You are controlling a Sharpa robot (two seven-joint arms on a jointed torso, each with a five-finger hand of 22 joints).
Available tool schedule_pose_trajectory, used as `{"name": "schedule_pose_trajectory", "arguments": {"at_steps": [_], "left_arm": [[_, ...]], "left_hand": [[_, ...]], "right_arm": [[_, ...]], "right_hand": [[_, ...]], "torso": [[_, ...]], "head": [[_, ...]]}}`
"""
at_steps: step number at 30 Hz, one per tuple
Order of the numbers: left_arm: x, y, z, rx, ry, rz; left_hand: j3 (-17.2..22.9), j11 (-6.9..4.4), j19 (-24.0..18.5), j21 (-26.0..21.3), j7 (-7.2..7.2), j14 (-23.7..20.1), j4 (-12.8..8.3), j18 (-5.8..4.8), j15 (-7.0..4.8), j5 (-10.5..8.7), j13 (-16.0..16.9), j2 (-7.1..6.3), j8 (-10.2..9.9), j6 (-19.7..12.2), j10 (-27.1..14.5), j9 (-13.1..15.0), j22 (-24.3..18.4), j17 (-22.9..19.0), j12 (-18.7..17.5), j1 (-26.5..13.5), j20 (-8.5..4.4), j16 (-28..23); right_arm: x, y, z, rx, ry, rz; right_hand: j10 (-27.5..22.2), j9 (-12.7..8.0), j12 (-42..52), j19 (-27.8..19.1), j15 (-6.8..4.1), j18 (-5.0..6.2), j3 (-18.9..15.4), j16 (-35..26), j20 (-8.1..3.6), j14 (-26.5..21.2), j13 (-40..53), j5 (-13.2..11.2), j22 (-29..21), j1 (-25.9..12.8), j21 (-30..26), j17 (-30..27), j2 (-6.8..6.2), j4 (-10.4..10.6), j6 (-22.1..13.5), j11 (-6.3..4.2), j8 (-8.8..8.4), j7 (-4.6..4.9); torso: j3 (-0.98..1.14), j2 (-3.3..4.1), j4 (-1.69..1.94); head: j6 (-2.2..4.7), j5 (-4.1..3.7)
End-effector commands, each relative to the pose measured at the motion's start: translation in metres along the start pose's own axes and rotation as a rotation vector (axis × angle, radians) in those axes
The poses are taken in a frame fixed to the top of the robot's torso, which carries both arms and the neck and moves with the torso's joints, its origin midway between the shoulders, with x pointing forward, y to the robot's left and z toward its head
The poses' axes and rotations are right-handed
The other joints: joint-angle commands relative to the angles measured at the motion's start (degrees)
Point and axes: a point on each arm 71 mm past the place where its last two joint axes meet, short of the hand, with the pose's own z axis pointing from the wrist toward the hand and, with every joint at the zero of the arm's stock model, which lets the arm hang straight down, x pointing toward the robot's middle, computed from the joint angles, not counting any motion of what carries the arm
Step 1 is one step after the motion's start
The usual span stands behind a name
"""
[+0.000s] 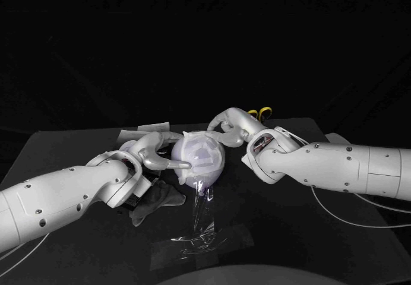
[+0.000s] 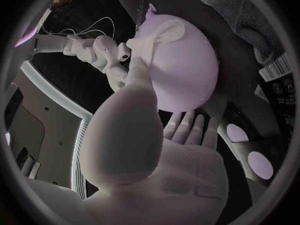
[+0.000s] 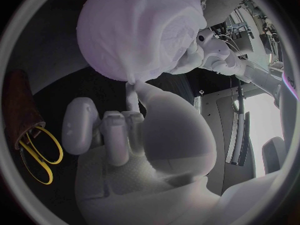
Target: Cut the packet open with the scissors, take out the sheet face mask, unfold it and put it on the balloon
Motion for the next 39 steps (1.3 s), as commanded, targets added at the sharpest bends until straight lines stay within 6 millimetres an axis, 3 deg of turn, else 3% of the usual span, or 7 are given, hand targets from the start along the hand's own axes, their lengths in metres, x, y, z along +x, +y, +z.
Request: {"name": "schedule_pose_trajectory", "arguments": {"at_steps": [1,19,33,35,39], "left_arm": [[0.004,0.001,0.000,-0.010,0.027,-0.005],[0.004,0.001,0.000,-0.014,0.028,-0.005],[0.005,0.001,0.000,-0.013,0.030,-0.005],[0.005,0.001,0.000,-0.012,0.030,-0.005],[0.005,0.001,0.000,-0.012,0.029,-0.005]], "left_hand": [[0.17,0.06,0.55,0.16,5.03,0.41,0.03,1.14,0.02,0.27,0.06,0.19,0.26,0.16,0.36,0.06,0.05,0.00,-0.36,0.41,0.03,-0.04],[0.08,0.06,0.52,0.16,5.03,0.37,0.03,1.16,0.00,0.27,0.05,0.10,0.21,0.09,0.30,0.03,0.05,-0.06,-0.38,0.42,0.04,-0.08],[0.00,0.02,0.58,0.17,5.00,0.36,0.04,1.19,-0.02,0.27,0.04,0.04,0.19,0.06,0.21,0.02,0.06,-0.10,-0.41,0.42,0.03,-0.11],[0.00,0.02,0.58,0.17,5.00,0.36,0.04,1.19,-0.02,0.27,0.04,0.04,0.19,0.06,0.21,0.02,0.06,-0.10,-0.41,0.42,0.03,-0.11],[0.00,0.02,0.58,0.17,5.00,0.36,0.04,1.19,-0.02,0.27,0.04,0.04,0.19,0.06,0.21,0.02,0.06,-0.10,-0.41,0.42,0.03,-0.11]], "right_arm": [[-0.001,-0.003,0.002,0.006,0.001,-0.019],[0.000,0.001,0.013,-0.039,-0.004,-0.031],[-0.010,0.002,0.018,-0.048,-0.044,-0.027],[-0.013,0.000,0.016,-0.042,-0.052,-0.010],[-0.020,-0.004,0.008,-0.016,-0.057,0.035]], "right_hand": [[5.97,8.33,0.23,0.04,-0.46,0.91,4.65,0.20,-0.45,5.88,15.05,0.14,5.73,-0.59,0.02,15.05,-0.08,-4.13,-0.44,-0.57,2.65,-0.09],[5.97,9.03,0.23,-0.01,-0.47,0.93,5.02,0.20,-0.45,5.88,15.05,0.14,5.73,-1.18,-0.11,15.05,-0.31,-4.29,-0.74,-0.58,3.02,-0.11],[5.97,9.36,0.23,-0.28,-0.48,1.05,5.24,0.20,-0.46,5.88,15.05,0.13,5.47,-1.61,-0.71,15.05,-0.39,-4.26,-1.12,-0.56,3.09,-0.07],[5.97,9.44,0.23,-0.39,-0.37,1.09,5.31,0.20,-0.41,5.88,15.05,0.13,5.37,-2.60,-1.01,15.05,-0.71,-3.74,-2.71,-0.38,2.38,0.17],[5.97,8.32,0.23,-0.60,0.45,1.10,4.61,0.20,-0.02,5.88,15.05,-0.02,5.17,-4.72,-1.56,15.05,-1.01,-2.20,-6.89,0.86,-0.50,1.75]], "torso": [[-0.01,-0.01,0.00],[0.03,0.03,-0.03],[-0.10,-0.03,-0.01],[-0.09,-0.05,0.01],[-0.07,-0.08,-0.02]], "head": [[-0.03,0.03],[0.05,0.10],[0.36,-0.14],[0.41,-0.14],[0.61,-0.20]]}}
